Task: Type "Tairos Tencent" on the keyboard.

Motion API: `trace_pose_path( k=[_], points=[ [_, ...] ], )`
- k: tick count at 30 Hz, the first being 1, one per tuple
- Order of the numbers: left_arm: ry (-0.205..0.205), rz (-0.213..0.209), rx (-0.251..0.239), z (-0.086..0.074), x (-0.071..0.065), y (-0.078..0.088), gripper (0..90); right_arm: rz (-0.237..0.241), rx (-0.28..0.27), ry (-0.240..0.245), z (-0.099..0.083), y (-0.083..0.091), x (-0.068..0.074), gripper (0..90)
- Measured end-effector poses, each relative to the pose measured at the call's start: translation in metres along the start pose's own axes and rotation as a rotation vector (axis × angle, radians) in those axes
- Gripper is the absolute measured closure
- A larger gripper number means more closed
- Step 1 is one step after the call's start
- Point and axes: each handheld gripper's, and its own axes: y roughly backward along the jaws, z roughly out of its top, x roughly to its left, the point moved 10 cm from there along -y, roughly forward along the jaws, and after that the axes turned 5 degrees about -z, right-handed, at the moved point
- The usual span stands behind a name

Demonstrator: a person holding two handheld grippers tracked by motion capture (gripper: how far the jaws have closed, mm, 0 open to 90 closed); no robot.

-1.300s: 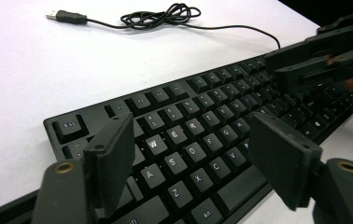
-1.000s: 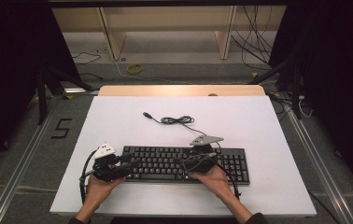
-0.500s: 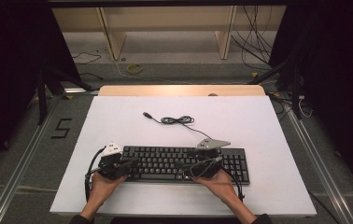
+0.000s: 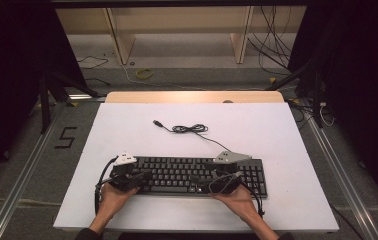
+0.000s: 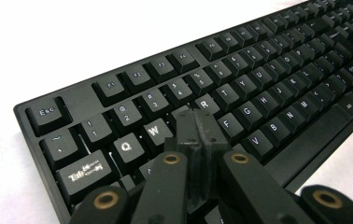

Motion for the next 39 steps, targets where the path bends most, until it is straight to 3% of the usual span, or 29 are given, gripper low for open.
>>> trace_pose_path(
  k=[26,33,39],
  points=[
    [-0.005,0.012,0.046,-0.006,0.001,-0.005,89.2,0.005,0.005,0.003,-0.005,0.006,0.003,30.2],
    [-0.008,0.02,0.011,0.0,0.0,0.002,86.7,0.007,0.0,0.005,-0.004,0.005,0.004,30.1],
    [0.0,-0.003,-0.03,0.005,-0.004,0.01,80.5,0.006,-0.003,0.006,-0.004,0.005,0.005,30.0]
  ],
)
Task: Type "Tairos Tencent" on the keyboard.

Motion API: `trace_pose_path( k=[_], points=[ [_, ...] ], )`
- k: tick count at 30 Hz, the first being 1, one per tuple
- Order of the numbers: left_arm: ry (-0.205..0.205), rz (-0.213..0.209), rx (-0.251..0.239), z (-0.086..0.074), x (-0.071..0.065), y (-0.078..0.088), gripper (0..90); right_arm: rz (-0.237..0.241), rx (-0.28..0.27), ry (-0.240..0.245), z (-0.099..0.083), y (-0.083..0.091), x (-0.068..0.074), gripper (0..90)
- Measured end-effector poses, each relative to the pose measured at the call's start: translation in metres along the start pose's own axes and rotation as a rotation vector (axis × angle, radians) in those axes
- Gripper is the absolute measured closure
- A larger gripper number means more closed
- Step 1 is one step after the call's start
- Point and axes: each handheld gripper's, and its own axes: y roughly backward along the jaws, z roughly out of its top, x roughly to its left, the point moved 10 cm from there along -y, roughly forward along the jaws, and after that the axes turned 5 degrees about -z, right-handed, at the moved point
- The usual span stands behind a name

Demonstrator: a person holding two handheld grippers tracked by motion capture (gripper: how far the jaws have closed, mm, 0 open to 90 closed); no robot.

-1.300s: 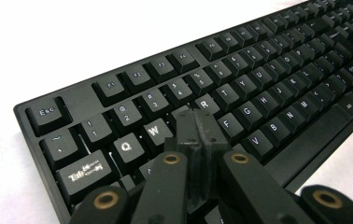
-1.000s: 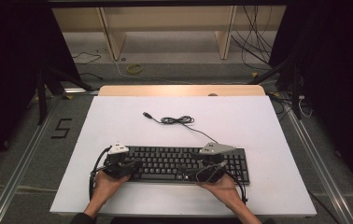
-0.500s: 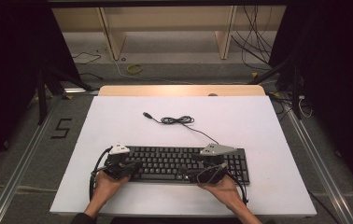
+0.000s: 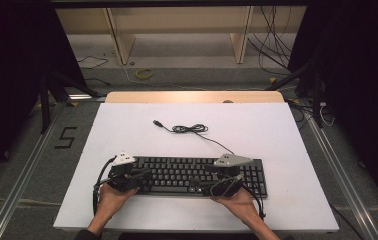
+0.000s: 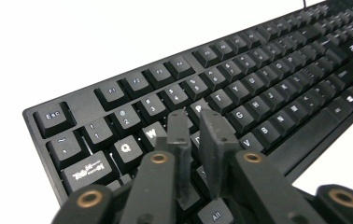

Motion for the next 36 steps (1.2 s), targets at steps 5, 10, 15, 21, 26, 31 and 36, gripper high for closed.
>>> trace_pose_path(
  k=[5,10,15,21,26,31,36],
  points=[
    [0.01,-0.026,-0.029,0.002,-0.001,0.005,71.9,0.006,0.003,0.002,0.0,-0.002,0.002,30.0],
    [0.029,-0.036,-0.048,0.003,-0.001,0.009,55.6,0.012,0.001,0.008,0.0,-0.004,0.005,30.1],
    [0.041,-0.042,-0.093,0.006,-0.002,0.014,42.6,0.018,0.004,0.011,0.001,-0.007,0.008,30.1],
    [0.044,-0.051,-0.136,0.009,-0.003,0.022,35.0,0.027,0.013,0.021,0.001,-0.012,0.013,31.7],
    [0.044,-0.053,-0.157,0.01,-0.005,0.025,32.0,0.035,0.023,0.03,0.0,-0.015,0.017,35.4],
    [0.036,-0.055,-0.167,0.01,-0.006,0.026,30.0,0.049,0.036,0.041,-0.002,-0.02,0.022,42.3],
    [0.04,-0.063,-0.184,0.009,-0.008,0.029,29.0,0.062,0.047,0.059,-0.004,-0.024,0.027,52.0]
  ],
)
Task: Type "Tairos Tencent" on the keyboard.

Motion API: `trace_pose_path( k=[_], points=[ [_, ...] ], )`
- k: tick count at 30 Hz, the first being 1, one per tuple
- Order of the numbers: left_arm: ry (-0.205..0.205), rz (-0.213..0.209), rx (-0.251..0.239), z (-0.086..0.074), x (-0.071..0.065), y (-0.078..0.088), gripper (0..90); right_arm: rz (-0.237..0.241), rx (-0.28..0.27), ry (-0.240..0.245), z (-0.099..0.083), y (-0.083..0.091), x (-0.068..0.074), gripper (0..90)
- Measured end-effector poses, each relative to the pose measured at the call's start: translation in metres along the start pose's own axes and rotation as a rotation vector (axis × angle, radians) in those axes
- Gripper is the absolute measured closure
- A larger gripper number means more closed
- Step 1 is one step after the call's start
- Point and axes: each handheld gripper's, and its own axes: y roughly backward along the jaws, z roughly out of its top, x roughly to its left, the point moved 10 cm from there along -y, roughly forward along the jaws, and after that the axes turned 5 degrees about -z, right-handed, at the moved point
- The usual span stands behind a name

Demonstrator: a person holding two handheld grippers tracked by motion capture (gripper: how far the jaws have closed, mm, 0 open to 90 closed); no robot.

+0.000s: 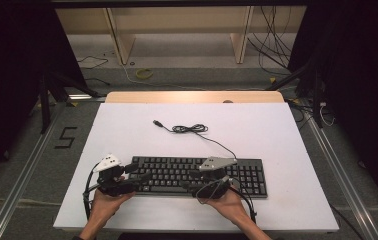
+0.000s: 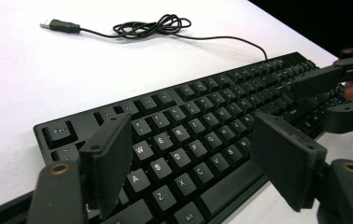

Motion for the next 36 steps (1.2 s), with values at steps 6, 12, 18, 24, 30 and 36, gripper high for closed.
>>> trace_pose_path(
  k=[6,12,18,24,30,36],
  points=[
    [-0.008,-0.008,-0.001,-0.003,-0.002,0.003,27.3,0.012,0.026,0.024,-0.004,-0.007,0.006,65.0],
    [-0.015,-0.011,-0.014,-0.004,-0.003,0.006,25.6,0.018,0.05,0.043,-0.008,-0.015,0.011,76.8],
    [-0.015,-0.014,-0.02,-0.005,-0.005,0.008,25.6,0.015,0.073,0.053,-0.012,-0.021,0.012,87.6],
    [-0.024,-0.02,-0.018,-0.007,-0.008,0.008,25.6,0.01,0.091,0.06,-0.015,-0.027,0.012,90.0],
    [-0.029,-0.023,-0.02,-0.008,-0.011,0.009,25.6,0.01,0.107,0.063,-0.017,-0.032,0.014,90.0],
    [-0.041,-0.024,-0.012,-0.011,-0.014,0.009,25.5,0.009,0.117,0.067,-0.019,-0.036,0.014,90.0]
  ],
)
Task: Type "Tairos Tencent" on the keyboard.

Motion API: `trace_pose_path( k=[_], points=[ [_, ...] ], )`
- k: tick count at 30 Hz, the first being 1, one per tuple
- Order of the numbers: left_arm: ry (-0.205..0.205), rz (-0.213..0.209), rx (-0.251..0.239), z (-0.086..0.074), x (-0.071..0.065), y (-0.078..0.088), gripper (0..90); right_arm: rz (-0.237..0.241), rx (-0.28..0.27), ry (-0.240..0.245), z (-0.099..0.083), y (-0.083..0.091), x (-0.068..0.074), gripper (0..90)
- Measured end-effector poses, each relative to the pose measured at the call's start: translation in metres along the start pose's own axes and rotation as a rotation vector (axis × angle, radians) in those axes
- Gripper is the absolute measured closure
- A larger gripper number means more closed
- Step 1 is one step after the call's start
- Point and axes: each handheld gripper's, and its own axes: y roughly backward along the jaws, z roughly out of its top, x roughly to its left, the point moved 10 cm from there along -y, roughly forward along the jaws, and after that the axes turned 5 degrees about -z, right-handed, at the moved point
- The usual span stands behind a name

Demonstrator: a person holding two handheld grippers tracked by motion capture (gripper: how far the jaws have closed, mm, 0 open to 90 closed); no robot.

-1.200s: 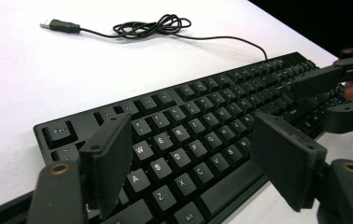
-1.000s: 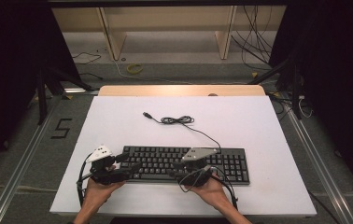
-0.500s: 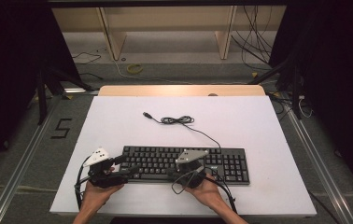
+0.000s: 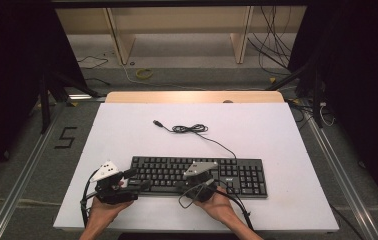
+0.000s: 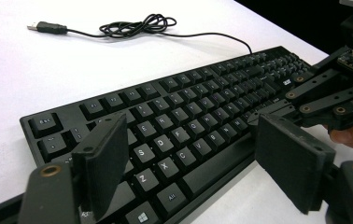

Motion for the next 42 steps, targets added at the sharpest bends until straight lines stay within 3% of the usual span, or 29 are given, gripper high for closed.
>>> trace_pose_path(
  k=[21,27,42],
  points=[
    [-0.002,0.002,0.008,-0.001,0.001,-0.001,25.4,-0.018,0.028,0.025,-0.006,-0.007,0.003,90.0],
    [-0.002,0.006,0.011,-0.002,0.003,-0.001,25.4,-0.014,0.028,0.011,-0.005,-0.006,0.002,90.0],
    [0.007,0.021,0.011,-0.001,0.007,-0.001,25.4,0.007,-0.057,-0.063,0.008,0.01,-0.007,80.6]
  ],
)
